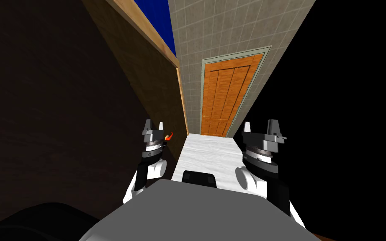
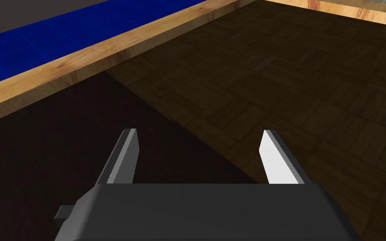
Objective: Pull the door open
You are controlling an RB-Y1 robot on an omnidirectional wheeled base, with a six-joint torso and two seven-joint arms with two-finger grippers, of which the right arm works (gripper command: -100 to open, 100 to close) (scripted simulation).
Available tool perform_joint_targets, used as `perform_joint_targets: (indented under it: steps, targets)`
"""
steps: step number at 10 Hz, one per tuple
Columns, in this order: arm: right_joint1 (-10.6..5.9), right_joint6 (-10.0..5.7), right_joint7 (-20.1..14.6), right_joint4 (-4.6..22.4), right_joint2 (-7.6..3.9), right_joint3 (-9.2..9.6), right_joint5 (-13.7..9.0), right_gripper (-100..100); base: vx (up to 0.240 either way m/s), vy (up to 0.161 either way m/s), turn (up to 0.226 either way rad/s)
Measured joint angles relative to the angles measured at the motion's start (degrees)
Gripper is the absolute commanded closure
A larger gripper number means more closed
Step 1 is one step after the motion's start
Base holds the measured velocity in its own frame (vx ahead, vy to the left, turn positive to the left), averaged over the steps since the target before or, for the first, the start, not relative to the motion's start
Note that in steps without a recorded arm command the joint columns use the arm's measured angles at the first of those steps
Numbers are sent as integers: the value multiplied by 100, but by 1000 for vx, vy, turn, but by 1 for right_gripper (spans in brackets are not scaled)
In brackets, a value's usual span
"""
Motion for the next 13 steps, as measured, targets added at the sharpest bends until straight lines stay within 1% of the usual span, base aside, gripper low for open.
perform_joint_targets:
  steps: [2, 4, 6, 9, 10, 11, 12, 13]
  targets:
    - [-67, -7, 30, 196, -83, 14, 2, -100, 175, -14, 4]
    - [-146, -56, 63, 469, -178, 19, -2, -100, 182, 5, 2]
    - [-214, -59, 91, 681, -273, 22, -13, -100, 150, 20, 1]
    - [-330, -109, 127, 1044, -399, 14, -32, -100, 116, 0, 1]
    - [-342, -94, 146, 1096, -416, 33, -28, -100, 96, 2, 0]
    - [-363, -126, 167, 1215, -437, 53, -23, -100, 90, -8, 0]
    - [-380, -165, 168, 1324, -481, 42, -35, -100, 96, -4, 1]
    - [-430, -176, 181, 1432, -503, 43, -37, -100, 96, -2, 0]
